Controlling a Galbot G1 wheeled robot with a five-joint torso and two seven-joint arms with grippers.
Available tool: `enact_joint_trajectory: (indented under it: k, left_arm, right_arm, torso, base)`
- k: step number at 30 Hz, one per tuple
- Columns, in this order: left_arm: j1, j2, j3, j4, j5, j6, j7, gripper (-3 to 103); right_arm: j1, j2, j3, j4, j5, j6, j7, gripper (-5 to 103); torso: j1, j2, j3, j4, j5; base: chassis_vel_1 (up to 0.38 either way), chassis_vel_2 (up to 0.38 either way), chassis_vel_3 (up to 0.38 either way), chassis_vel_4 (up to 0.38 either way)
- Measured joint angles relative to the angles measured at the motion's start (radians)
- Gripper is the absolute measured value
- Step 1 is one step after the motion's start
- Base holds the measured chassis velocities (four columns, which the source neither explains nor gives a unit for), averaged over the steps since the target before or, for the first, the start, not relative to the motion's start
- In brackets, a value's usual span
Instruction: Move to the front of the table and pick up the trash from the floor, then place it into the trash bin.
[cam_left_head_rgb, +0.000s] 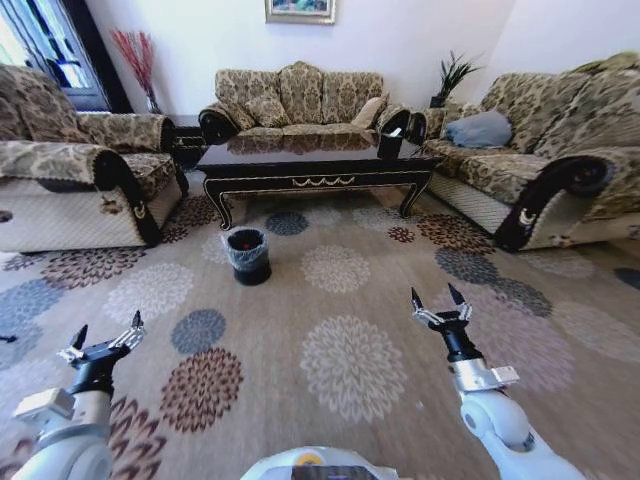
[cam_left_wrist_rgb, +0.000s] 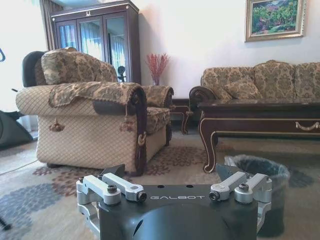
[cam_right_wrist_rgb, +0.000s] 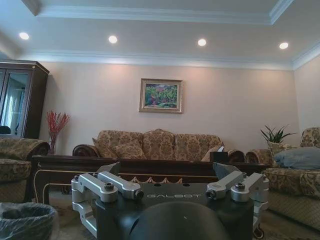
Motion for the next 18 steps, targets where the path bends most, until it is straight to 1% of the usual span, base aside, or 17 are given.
enact_joint_trajectory:
  k: [6, 7, 8, 9, 11, 13, 17, 18]
  left_arm:
    - [0.001, 0.001, 0.007, 0.0, 0.001, -0.001, 0.0, 100]
    - [0.001, 0.001, 0.008, 0.0, 0.002, -0.001, 0.0, 100]
    - [0.001, 0.001, 0.009, 0.0, 0.003, -0.001, 0.0, 100]
    - [0.001, 0.002, 0.01, 0.001, 0.003, -0.001, 0.0, 100]
    - [0.001, 0.002, 0.011, 0.001, 0.003, -0.001, -0.001, 100]
    - [0.0, 0.002, 0.013, 0.003, 0.005, -0.002, -0.001, 100]
    - [-0.001, 0.002, 0.018, 0.004, 0.009, -0.002, -0.001, 100]
    - [-0.001, 0.002, 0.02, 0.004, 0.01, -0.002, -0.001, 100]
  right_arm:
    - [-0.003, 0.001, 0.001, -0.003, -0.002, 0.002, 0.0, 100]
    - [-0.004, 0.001, 0.001, -0.004, -0.002, 0.003, 0.0, 100]
    - [-0.005, 0.001, 0.002, -0.005, -0.002, 0.004, 0.0, 100]
    - [-0.005, 0.001, 0.002, -0.006, -0.002, 0.005, 0.0, 100]
    - [-0.005, 0.002, 0.002, -0.007, -0.003, 0.006, 0.0, 100]
    - [-0.006, 0.005, 0.002, -0.012, -0.005, 0.011, 0.0, 100]
    - [-0.004, 0.008, -0.001, -0.02, -0.003, 0.034, -0.008, 100]
    - [-0.002, 0.01, -0.003, -0.022, -0.002, 0.039, -0.01, 100]
  torso:
    - [0.0, 0.0, 0.0, 0.0, 0.0]
    - [0.0, 0.0, 0.0, 0.0, 0.0004]
    - [0.0, 0.0, 0.0, 0.0001, 0.0002]
    - [0.0, 0.0, 0.0, 0.0002, -0.0011]
    - [0.0, 0.0, 0.0, 0.0002, -0.0011]
    - [0.0, 0.0, 0.0, 0.0001, 0.0008]
    - [0.0, 0.0, 0.0, -0.0003, -0.0004]
    - [0.0, 0.0, -0.001, 0.0, 0.0003]
  base:
    - [0.276, -0.321, -0.275, 0.333]
    - [0.28, -0.33, -0.28, 0.344]
    - [0.274, -0.343, -0.278, 0.363]
    - [0.274, -0.343, -0.274, 0.337]
    - [0.278, -0.323, -0.274, 0.32]
    - [0.287, -0.329, -0.308, 0.316]
    - [0.238, -0.292, -0.243, 0.285]
    - [0.195, -0.181, -0.198, 0.221]
